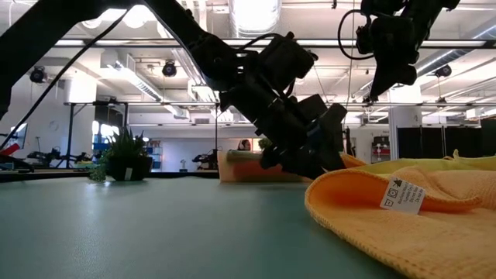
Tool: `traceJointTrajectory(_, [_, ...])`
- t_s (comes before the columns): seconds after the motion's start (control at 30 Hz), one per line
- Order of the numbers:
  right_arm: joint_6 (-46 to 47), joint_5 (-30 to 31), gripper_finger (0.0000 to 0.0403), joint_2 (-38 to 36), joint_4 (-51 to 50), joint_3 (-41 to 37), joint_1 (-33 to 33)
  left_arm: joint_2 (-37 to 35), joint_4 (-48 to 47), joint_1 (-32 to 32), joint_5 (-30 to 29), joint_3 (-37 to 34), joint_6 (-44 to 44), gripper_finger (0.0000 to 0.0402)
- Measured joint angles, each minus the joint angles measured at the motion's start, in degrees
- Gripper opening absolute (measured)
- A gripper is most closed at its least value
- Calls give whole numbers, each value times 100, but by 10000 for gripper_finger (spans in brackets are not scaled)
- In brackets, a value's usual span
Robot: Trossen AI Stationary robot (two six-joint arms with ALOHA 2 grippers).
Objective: Fold microfiber towels
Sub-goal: Fold the yellow microfiber towel
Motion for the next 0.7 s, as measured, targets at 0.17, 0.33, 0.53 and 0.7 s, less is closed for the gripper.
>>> traceJointTrajectory(0.17, [-2,0,9,0,-2,0,0,0,3,9,-11,-6,3,86])
traceJointTrajectory(0.33, [-2,0,9,0,-4,0,0,0,2,4,-46,-17,48,9])
traceJointTrajectory(0.53, [-2,-4,9,0,-36,0,2,-242,-504,9,-66,-17,83,2])
traceJointTrajectory(0.7, [4,-11,9,0,-30,0,209,-854,-1849,9,-66,0,743,1])
